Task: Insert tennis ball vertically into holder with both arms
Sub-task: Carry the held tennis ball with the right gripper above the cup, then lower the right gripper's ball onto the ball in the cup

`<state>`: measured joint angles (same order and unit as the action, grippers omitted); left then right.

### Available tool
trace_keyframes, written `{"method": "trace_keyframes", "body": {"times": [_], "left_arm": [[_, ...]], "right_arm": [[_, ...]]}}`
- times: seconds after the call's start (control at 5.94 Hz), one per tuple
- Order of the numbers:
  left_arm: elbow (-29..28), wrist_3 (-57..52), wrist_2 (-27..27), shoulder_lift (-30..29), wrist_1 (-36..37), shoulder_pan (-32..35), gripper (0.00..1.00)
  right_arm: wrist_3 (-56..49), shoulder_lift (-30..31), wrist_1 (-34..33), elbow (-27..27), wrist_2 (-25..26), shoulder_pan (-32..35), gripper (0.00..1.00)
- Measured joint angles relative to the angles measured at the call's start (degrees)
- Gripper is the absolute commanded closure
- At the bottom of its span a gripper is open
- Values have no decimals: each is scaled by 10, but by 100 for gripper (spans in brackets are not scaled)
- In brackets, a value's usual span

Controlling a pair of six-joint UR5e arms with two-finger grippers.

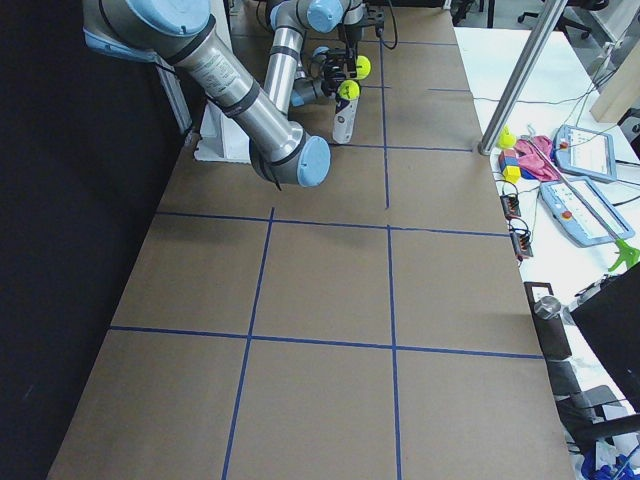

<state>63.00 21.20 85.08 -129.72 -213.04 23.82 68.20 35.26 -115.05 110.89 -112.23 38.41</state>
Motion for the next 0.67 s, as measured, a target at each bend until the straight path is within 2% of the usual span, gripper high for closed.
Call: {"method": "trace_keyframes", "body": {"times": [0.67], "left_arm": [[-3, -24, 0, -9, -12, 0, 25]], "right_arm": [[-1, 0, 0, 0, 2, 0, 80]]}}
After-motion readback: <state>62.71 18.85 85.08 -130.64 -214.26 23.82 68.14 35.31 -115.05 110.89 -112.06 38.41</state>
